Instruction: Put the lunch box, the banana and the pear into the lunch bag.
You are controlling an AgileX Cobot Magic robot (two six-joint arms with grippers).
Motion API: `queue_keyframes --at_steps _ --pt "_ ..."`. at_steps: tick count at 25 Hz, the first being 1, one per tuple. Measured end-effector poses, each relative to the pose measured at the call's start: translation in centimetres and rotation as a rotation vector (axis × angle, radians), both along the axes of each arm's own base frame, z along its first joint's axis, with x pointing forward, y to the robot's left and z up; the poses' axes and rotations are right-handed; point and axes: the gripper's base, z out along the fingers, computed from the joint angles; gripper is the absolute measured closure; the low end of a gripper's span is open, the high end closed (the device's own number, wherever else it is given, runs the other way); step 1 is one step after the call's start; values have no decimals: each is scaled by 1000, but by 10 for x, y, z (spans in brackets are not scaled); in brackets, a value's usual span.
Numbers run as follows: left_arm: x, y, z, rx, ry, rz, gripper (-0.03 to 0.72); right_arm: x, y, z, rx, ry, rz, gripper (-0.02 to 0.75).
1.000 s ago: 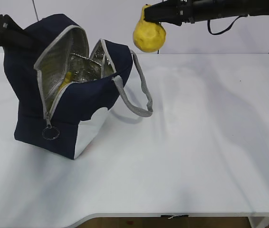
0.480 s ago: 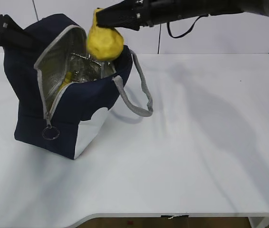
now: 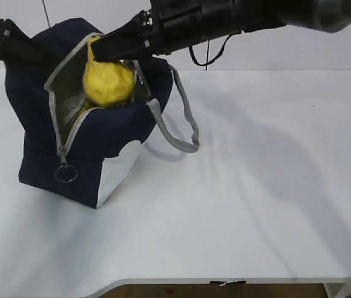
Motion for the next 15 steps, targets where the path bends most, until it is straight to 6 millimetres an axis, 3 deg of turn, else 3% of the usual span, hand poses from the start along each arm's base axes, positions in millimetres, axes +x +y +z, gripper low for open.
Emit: queue_keyframes --at_steps 6,15 --pt "0 0 0 -4 0 1 690 9 1 -21 -25 88 -50 450" --pt "0 -1 1 -12 -1 3 690 12 1 -22 -23 135 -91 381"
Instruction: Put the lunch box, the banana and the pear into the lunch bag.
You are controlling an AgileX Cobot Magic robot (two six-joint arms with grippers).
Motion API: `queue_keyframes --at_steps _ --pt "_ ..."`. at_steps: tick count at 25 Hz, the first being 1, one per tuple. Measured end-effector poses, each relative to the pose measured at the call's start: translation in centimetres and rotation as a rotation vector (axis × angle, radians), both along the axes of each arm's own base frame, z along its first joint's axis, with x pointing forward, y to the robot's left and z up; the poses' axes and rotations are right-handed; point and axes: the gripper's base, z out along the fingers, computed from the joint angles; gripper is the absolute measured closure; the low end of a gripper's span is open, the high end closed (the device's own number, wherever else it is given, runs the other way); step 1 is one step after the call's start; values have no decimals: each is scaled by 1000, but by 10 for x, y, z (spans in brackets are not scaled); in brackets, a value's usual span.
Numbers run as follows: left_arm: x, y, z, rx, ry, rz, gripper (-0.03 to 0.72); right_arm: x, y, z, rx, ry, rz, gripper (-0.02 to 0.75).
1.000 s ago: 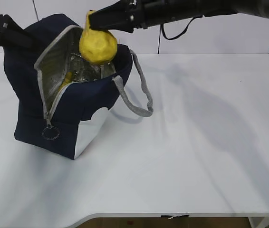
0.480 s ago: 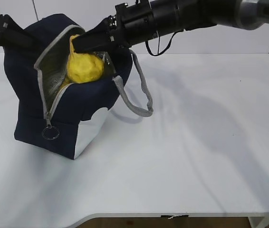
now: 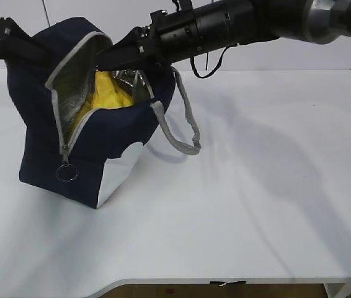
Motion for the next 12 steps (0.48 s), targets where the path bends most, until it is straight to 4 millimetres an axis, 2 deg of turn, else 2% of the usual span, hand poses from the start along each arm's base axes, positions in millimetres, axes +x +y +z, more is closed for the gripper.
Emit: queue_keyframes --at_steps 5,9,12 --pt "0 0 0 -7 0 2 690 0 0 -1 11 63 -19 275" --pt "0 0 0 -6 -1 3 690 -2 3 5 112 122 10 267" --pt "0 0 0 -6 -1 3 690 -2 3 14 157 161 8 293"
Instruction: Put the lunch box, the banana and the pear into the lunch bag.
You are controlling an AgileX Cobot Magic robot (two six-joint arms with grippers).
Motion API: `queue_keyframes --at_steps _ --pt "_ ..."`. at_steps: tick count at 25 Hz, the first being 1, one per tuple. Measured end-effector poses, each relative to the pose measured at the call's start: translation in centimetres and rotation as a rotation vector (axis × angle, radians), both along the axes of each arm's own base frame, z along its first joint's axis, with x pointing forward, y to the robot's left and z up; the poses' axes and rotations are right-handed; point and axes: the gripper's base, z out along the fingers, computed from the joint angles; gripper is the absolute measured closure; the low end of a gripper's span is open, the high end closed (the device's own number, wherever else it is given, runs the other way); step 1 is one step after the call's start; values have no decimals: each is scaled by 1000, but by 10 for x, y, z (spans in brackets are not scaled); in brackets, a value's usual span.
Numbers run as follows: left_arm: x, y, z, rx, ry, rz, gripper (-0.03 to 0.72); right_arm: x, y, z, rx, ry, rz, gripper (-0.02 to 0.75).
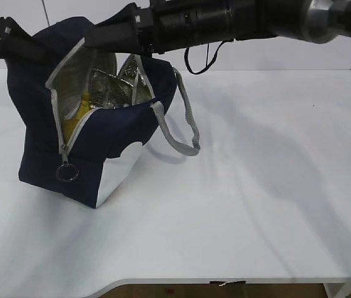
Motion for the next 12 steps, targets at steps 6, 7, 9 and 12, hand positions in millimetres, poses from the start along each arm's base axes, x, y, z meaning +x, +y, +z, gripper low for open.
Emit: queue_keyframes --at_steps 6,7,9,12 --pt "0 0 0 -1 0 0 690 10 -16 7 -161 132 -93 319" --pt "0 0 0 -2 0 1 690 12 -19 7 -183 148 -110 321" --pt "0 0 0 -5 0 1 690 16 -28 9 -225 203 -161 330" --pt "0 0 0 -7 -1 2 690 21 -41 5 -274 287 -228 339"
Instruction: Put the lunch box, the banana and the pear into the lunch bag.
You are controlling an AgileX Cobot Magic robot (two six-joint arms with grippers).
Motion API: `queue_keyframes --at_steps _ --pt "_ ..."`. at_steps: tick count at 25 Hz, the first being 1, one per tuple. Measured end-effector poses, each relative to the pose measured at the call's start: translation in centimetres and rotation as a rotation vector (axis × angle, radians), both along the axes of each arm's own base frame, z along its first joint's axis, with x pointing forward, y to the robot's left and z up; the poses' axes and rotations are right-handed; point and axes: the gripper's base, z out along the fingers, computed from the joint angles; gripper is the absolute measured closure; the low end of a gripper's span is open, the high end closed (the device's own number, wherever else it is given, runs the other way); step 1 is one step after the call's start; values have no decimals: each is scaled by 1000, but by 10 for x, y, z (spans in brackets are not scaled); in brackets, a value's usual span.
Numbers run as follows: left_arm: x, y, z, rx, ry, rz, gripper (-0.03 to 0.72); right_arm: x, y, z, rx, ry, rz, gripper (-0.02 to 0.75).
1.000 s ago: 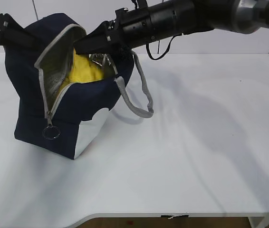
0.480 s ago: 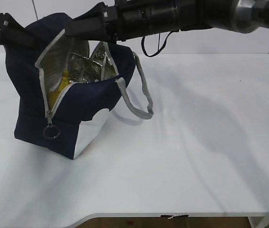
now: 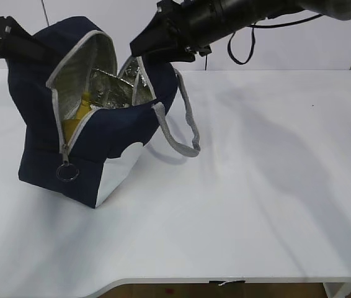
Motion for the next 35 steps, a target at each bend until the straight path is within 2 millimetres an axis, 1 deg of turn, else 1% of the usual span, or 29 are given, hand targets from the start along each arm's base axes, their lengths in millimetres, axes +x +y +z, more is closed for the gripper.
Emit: queue_keyframes --at_steps 3,7,10,13,14,15,17,22,28,32,35 --pt "0 0 0 -1 0 0 690 4 -17 -5 -47 92 -61 341" --pt "0 0 1 -9 -1 2 690 4 -32 -9 -110 174 -103 342" --pt "0 0 1 -9 -1 2 690 0 -43 3 -171 163 -144 342" --pt "0 0 1 -9 -1 2 690 -10 -50 25 -219 139 -185 342" --pt "0 0 1 -9 -1 2 690 -12 -51 29 -230 141 -196 342" --pt "0 0 1 -9 -1 2 690 -14 -52 34 -229 143 -206 342" --pt "0 0 1 -9 -1 2 690 -16 -53 36 -229 160 -221 342" --pt "0 0 1 -9 -1 2 690 -18 -52 21 -239 264 -254 342" --pt "0 0 1 -11 -1 3 690 -18 -50 21 -220 314 -281 341" --pt "0 -1 1 -15 -2 4 690 -22 -41 20 -222 325 -268 323" --pt "1 -1 1 -19 -3 7 690 -26 -31 14 -231 347 -249 317"
